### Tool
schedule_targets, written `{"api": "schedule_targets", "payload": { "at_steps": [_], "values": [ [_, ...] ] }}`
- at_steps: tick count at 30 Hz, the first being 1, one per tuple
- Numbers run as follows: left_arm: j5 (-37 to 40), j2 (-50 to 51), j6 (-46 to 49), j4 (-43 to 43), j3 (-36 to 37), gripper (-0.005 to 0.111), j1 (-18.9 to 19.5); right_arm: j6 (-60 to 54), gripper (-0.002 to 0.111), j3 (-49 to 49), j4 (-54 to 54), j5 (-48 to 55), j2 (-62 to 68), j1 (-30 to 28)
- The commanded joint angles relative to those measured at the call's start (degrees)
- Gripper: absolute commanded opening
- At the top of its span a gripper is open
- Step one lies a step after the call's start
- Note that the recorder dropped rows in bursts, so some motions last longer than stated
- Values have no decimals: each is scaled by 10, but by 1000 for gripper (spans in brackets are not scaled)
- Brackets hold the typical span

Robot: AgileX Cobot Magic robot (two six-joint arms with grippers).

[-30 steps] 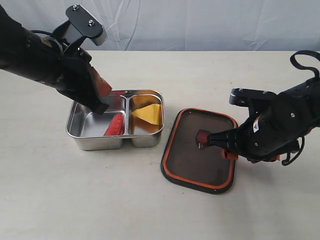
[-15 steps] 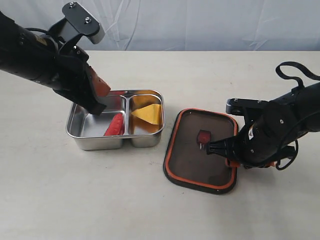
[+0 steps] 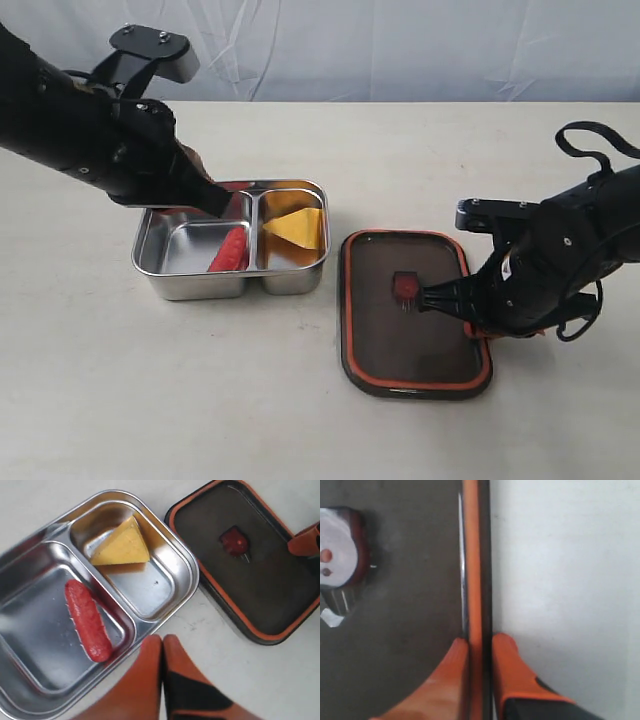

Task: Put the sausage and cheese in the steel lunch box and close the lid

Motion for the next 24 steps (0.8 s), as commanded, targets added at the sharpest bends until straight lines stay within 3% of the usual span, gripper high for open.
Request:
{"api": "schedule_targets", "payload": {
  "at_steps": [1,8,10,13,20,24],
  "values": [
    [8,-4,-28,-53,1,6,2,0,-1,2,-21,19,-53,0],
    [18,-4,-28,-170,1,49,30,3,-1,2,-38,44,-145,0],
    [21,-4,-28,-190,1,56,42,3,-1,2,-38,45,-175,0],
    [28,-4,-26,-234,1,57,61,3,-1,2,-38,46,-214,0],
    [61,8,99,-408,1,57,66,-7,-1,2,-8,33,-273,0],
    [61,12,130,-427,1,57,66,-74,-1,2,63,20,-286,0]
  ]
}}
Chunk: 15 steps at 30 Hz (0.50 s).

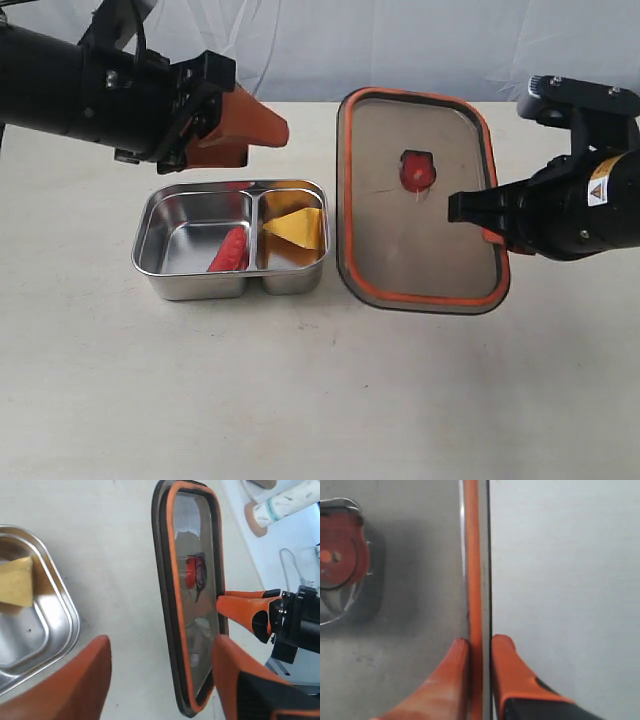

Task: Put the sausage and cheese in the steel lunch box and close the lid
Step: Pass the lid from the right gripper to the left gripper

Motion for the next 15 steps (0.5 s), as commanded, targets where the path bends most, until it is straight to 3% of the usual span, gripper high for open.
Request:
{"api": "schedule_targets", "payload": {
  "at_steps": [1,15],
  "values": [
    [8,5,47,-42,1,57,0,-79,-1,1,83,-22,-17,0],
    [22,5,86,-63,1,57,0,-263,-1,1,293,-40,-18,1]
  ]
}}
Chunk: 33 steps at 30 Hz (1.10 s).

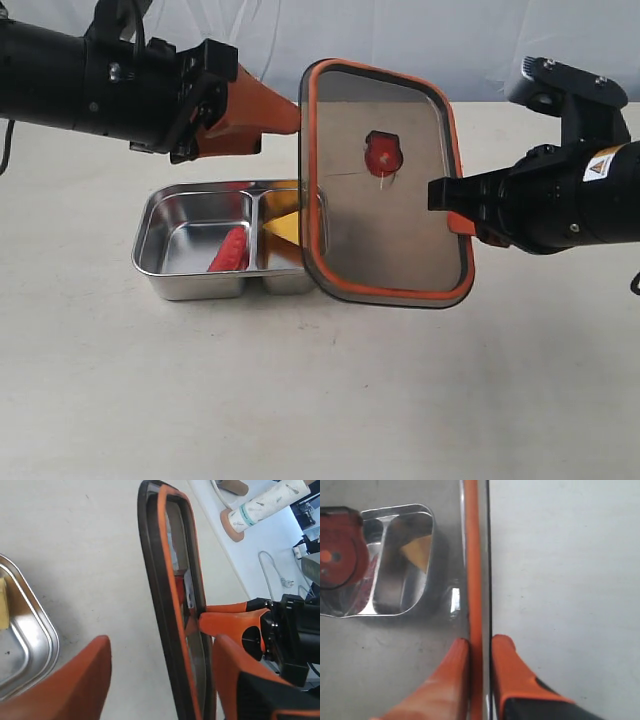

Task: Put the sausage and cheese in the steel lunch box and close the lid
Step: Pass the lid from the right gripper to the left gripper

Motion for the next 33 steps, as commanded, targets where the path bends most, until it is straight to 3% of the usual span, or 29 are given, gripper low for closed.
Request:
{"api": "schedule_targets", "payload": {
  "at_steps": [1,12,14,19,25,27,33],
  "values": [
    [4,0,16,-5,1,57,0,-69,-1,1,71,-15,-5,1],
    [-35,0,27,-2,1,57,-44,-195,-1,1,201,-9,-5,16],
    [-43,0,27,5,1,48,-50,-198,-1,1,207,-15,-5,26],
    [-45,0,37,13,1,1,-51,-198,-1,1,208,-18,-5,30],
    [-53,0,52,13,1,0,-51,-205,-1,1,206,-26,-5,28],
    [-63,0,53,15,1,0,-51,-208,6,1,204,-37,-8,28],
    [-87,-1,65,22,0,0,-50,-208,49,1,182,-71,-28,28]
  ]
}}
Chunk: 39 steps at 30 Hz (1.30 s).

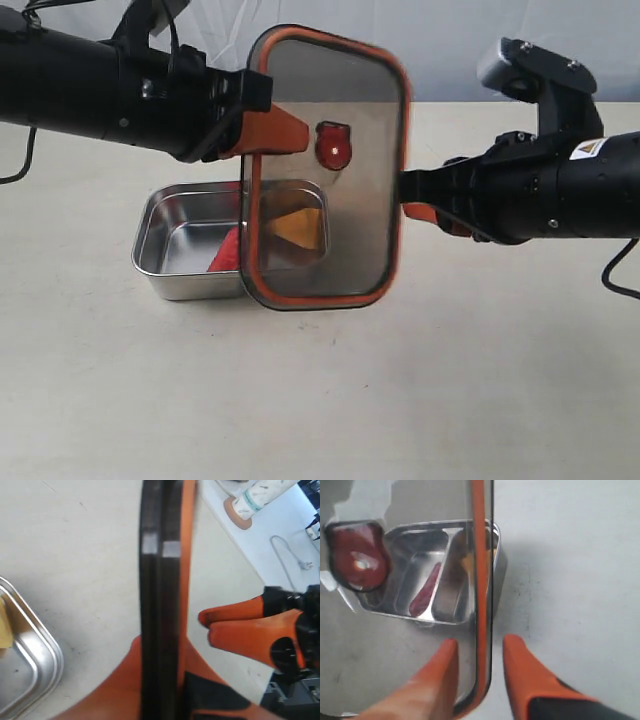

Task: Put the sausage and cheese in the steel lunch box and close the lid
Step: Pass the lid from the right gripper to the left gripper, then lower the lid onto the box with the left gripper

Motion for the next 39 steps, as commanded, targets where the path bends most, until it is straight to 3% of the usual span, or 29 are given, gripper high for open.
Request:
{"api": "schedule_targets", "payload": {
  "at_steps": [1,7,12,18,23,28,32,36,39],
  "values": [
    [-24,-2,13,8,-3,0,-1,-5,52,1,-22,-32,-22,-2],
    [-64,-14,34,88,-24,0,1,-5,49,1,-65,-38,-41,-2],
    [-126,-35,41,331,-55,0,1,12,49,1,-115,-39,-62,-2],
    [-144,-38,39,579,-57,0,-2,12,49,1,-120,-56,-82,-2],
    [-149,-29,39,677,-36,0,-17,12,49,1,-120,-70,-118,-2],
    [-169,-8,31,766,-13,0,-57,12,49,1,-120,-63,-157,-2],
    [-178,13,-89,920,2,0,-92,12,49,1,-120,-58,-181,-2],
    [-161,35,-316,1162,8,0,-131,12,49,1,-120,-49,-194,-2],
    [-144,49,-423,1269,8,0,-158,12,49,1,-121,-48,-194,-2]
  ]
}}
